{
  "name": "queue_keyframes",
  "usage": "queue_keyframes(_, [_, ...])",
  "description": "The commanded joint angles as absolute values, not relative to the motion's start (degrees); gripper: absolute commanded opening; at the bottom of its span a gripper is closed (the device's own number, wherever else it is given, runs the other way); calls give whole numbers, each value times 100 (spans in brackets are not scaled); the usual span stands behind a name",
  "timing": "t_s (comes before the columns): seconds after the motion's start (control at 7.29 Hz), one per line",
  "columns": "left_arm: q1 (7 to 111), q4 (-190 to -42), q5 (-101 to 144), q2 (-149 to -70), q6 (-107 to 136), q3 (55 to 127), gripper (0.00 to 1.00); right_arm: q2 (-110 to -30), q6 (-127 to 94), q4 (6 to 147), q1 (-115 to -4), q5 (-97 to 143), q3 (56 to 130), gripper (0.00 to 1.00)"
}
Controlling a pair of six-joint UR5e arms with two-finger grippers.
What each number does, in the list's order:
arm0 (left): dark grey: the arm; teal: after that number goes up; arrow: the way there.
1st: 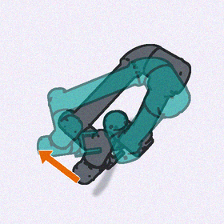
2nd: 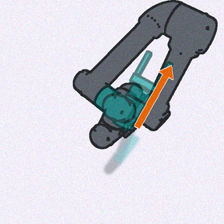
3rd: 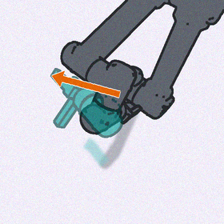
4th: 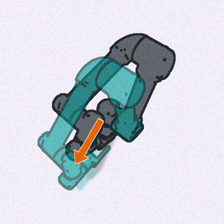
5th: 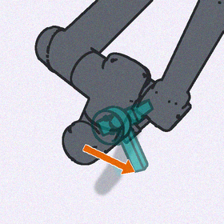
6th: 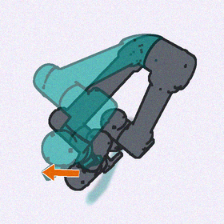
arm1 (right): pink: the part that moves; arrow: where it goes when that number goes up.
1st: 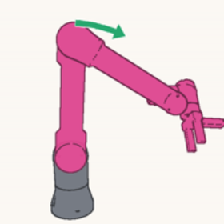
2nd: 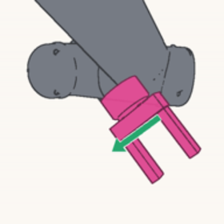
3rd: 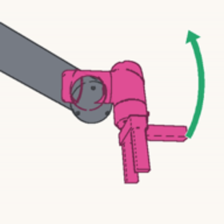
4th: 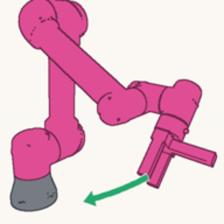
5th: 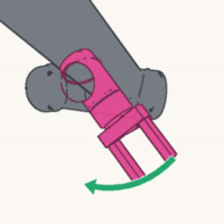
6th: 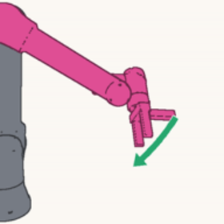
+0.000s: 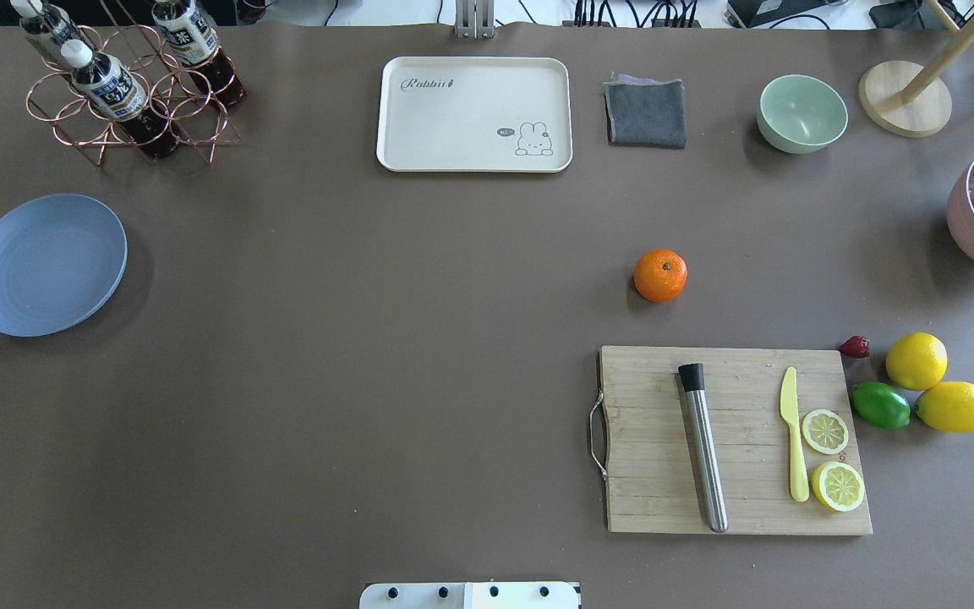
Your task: Pick orange to plate
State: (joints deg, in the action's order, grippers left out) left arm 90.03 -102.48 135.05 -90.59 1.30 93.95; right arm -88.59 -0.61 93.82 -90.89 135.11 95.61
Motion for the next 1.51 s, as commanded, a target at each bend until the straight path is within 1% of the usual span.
queue_keyframes(0.0, [9009, -10222, 13500, -9053, 132, 9510, 98, -8764, -97, 9308, -9097, 13500, 9598, 100])
queue_keyframes(0.14, [9017, -10230, 13500, -8905, 132, 9553, 98, -8737, -114, 9308, -9088, 13517, 9589, 100])
queue_keyframes(0.41, [9044, -10248, 13509, -8798, 123, 9606, 98, -8754, -123, 9316, -9079, 13562, 9833, 100])
queue_keyframes(1.1, [9044, -10274, 13561, -8807, 114, 9606, 98, -8728, -184, 9316, -9088, 13544, 9835, 100])
queue_keyframes(1.37, [8957, -10265, 13518, -8842, 132, 9571, 98, -8736, -202, 9316, -9088, 13579, 10001, 100])
